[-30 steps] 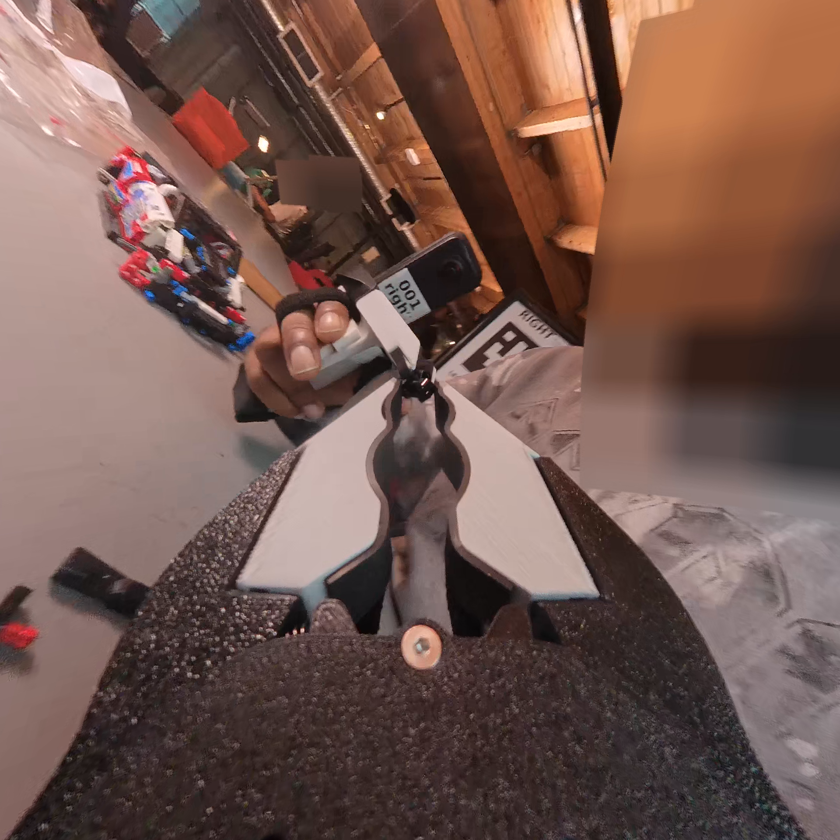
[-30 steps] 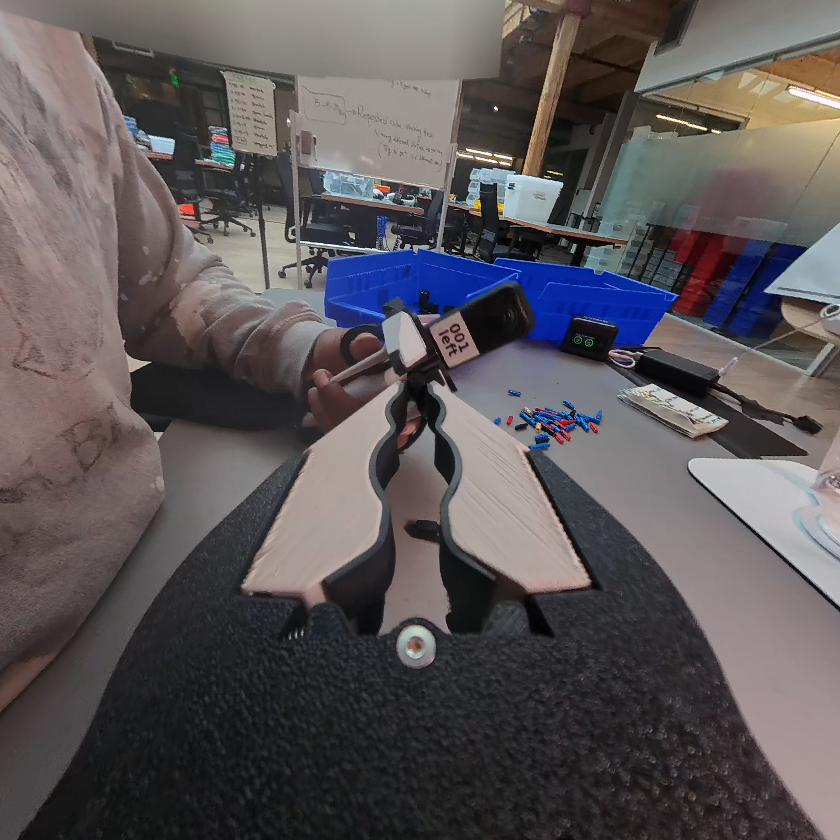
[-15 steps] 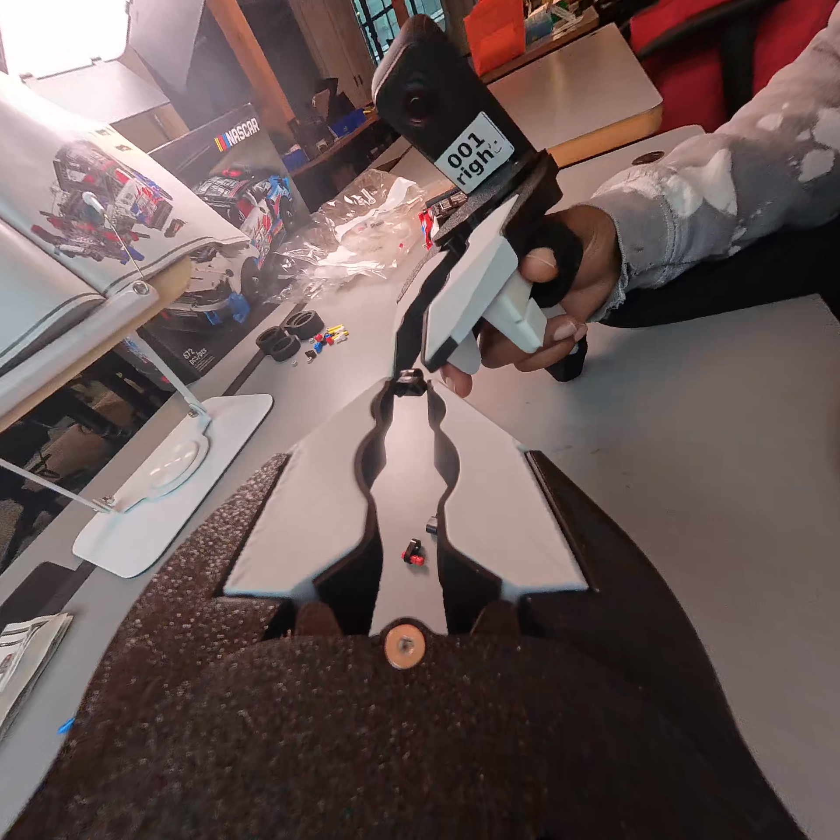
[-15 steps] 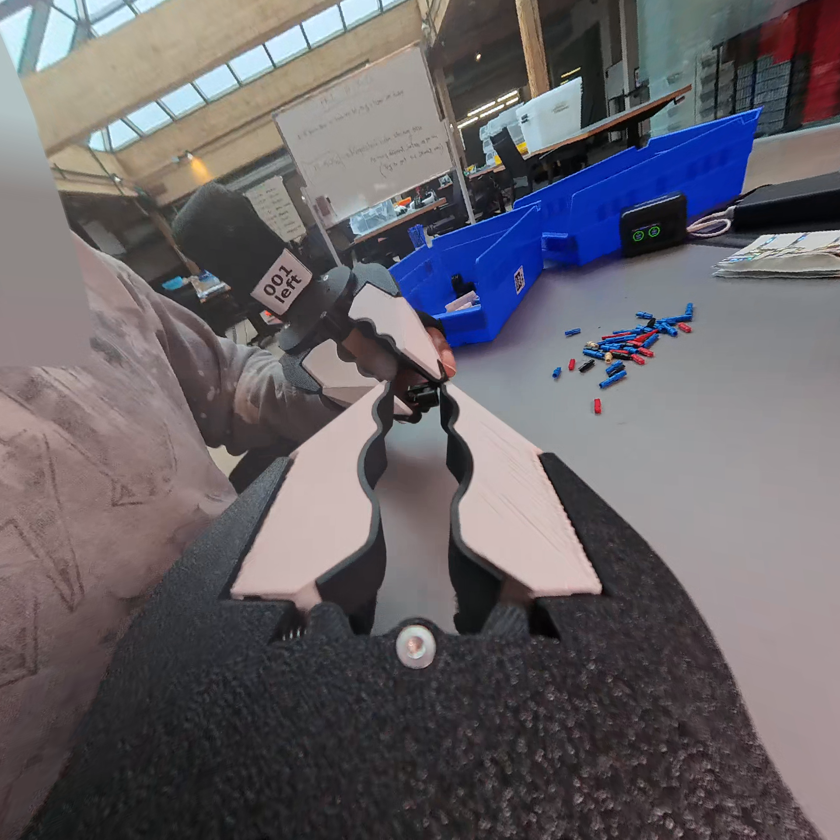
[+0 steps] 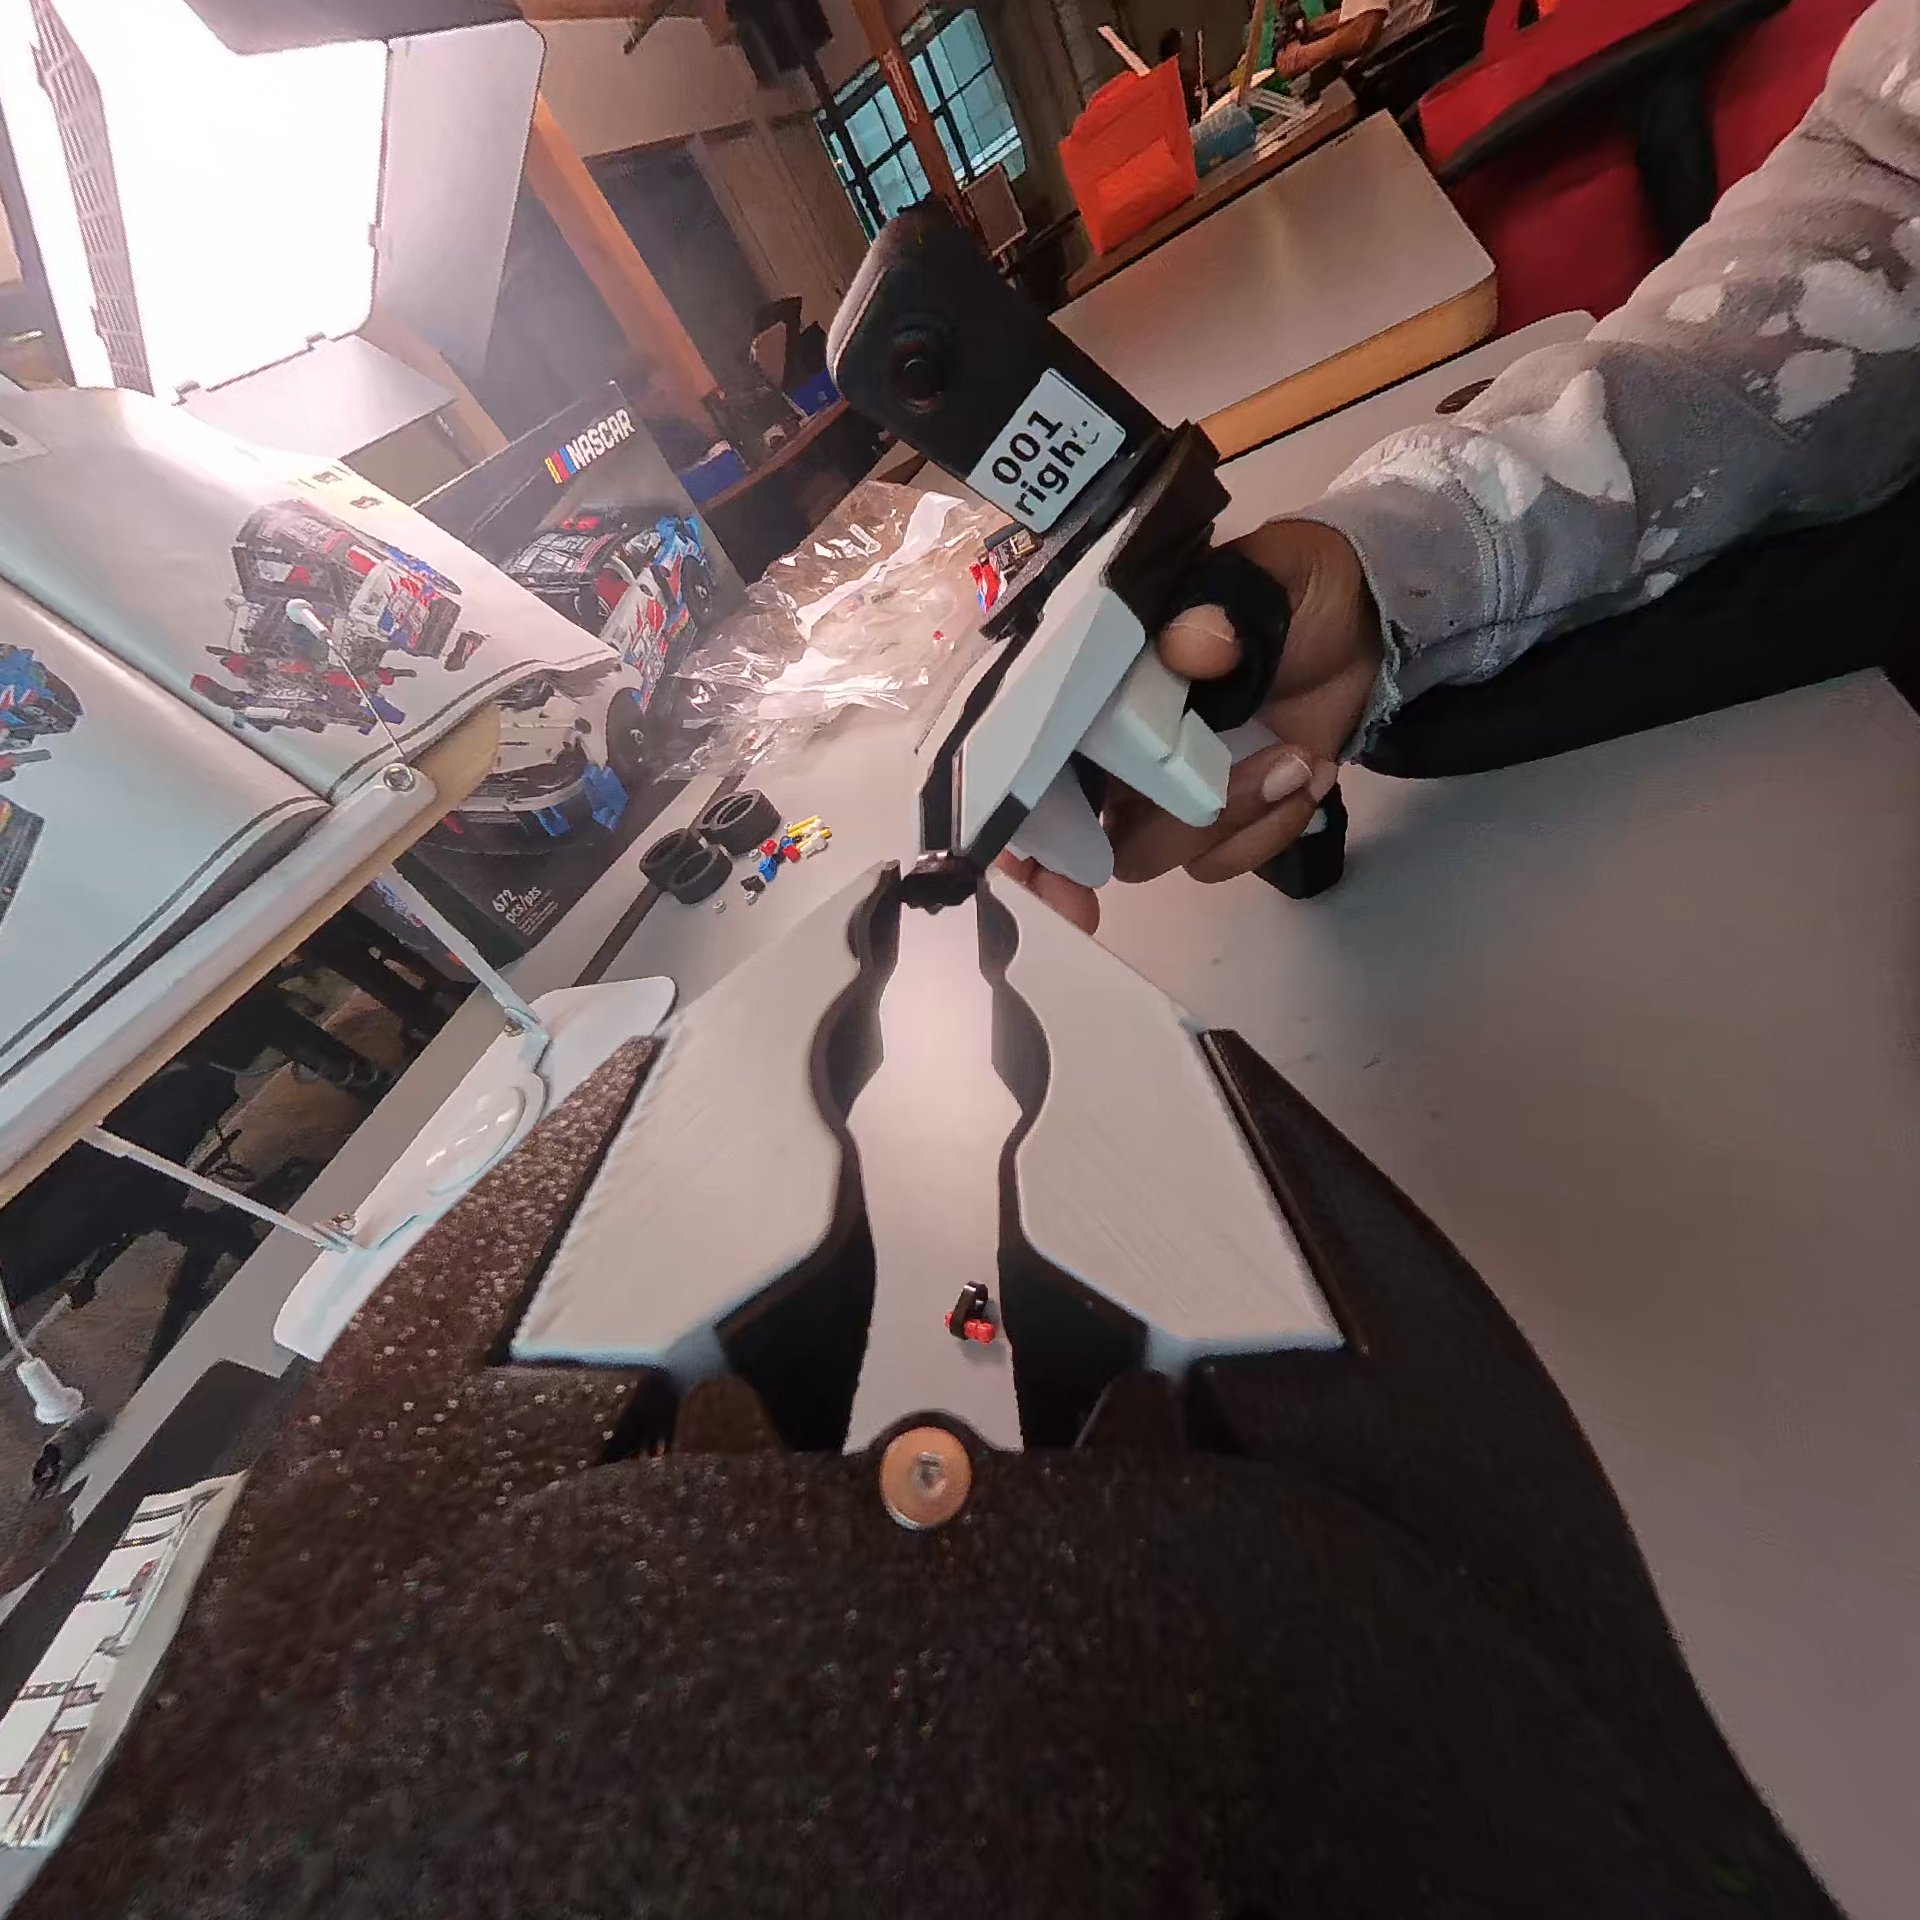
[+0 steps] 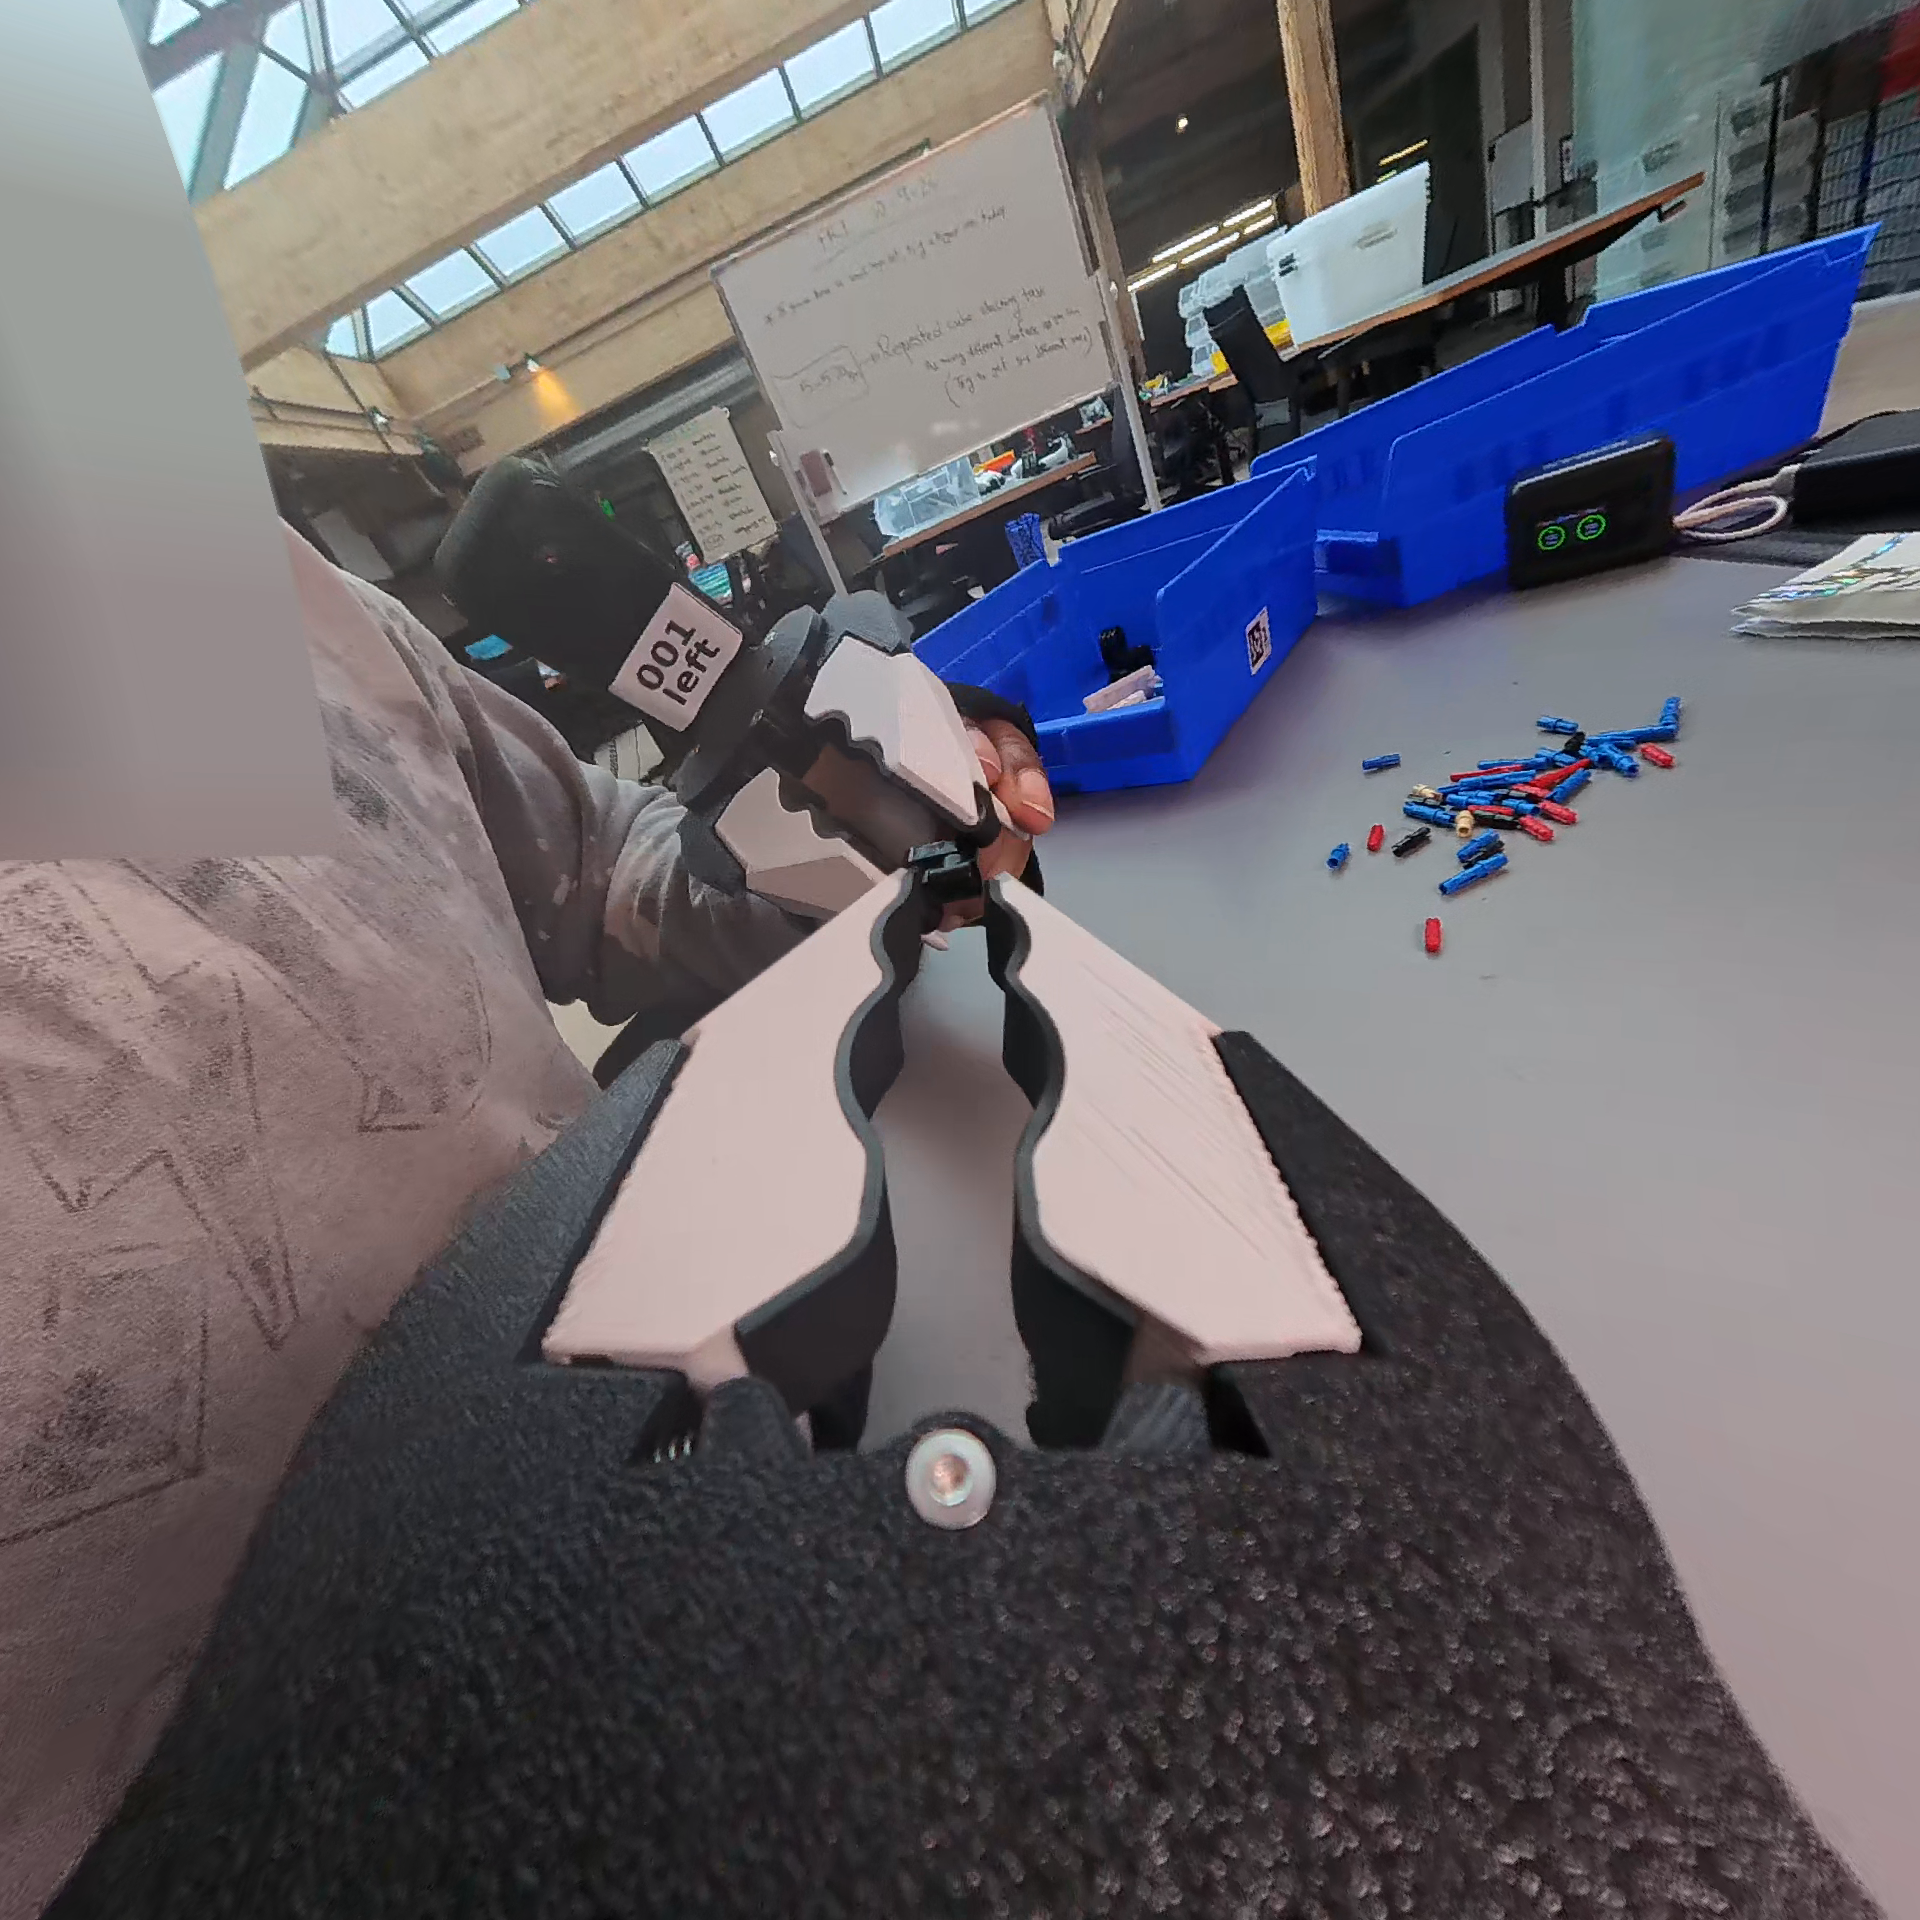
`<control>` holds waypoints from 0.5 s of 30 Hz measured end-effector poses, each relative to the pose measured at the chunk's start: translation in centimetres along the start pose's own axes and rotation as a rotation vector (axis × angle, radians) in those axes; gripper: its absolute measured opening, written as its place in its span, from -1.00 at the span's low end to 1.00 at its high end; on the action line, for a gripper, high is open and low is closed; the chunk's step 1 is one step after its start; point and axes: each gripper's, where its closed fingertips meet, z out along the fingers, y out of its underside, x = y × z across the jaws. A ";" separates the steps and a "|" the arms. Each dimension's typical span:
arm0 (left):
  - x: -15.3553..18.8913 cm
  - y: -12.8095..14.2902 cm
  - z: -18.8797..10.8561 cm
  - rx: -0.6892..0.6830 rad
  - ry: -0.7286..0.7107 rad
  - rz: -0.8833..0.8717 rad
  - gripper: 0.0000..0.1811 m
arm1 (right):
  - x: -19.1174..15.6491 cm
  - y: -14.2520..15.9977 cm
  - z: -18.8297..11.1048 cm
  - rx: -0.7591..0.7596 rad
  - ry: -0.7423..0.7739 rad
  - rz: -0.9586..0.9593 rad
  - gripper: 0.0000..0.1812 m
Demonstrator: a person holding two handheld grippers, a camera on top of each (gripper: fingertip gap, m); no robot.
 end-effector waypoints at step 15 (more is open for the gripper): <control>0.5 -0.8 -0.3 0.188 0.458 -0.870 -0.72 | -0.8 0.9 -0.9 -0.095 0.030 -0.340 -0.92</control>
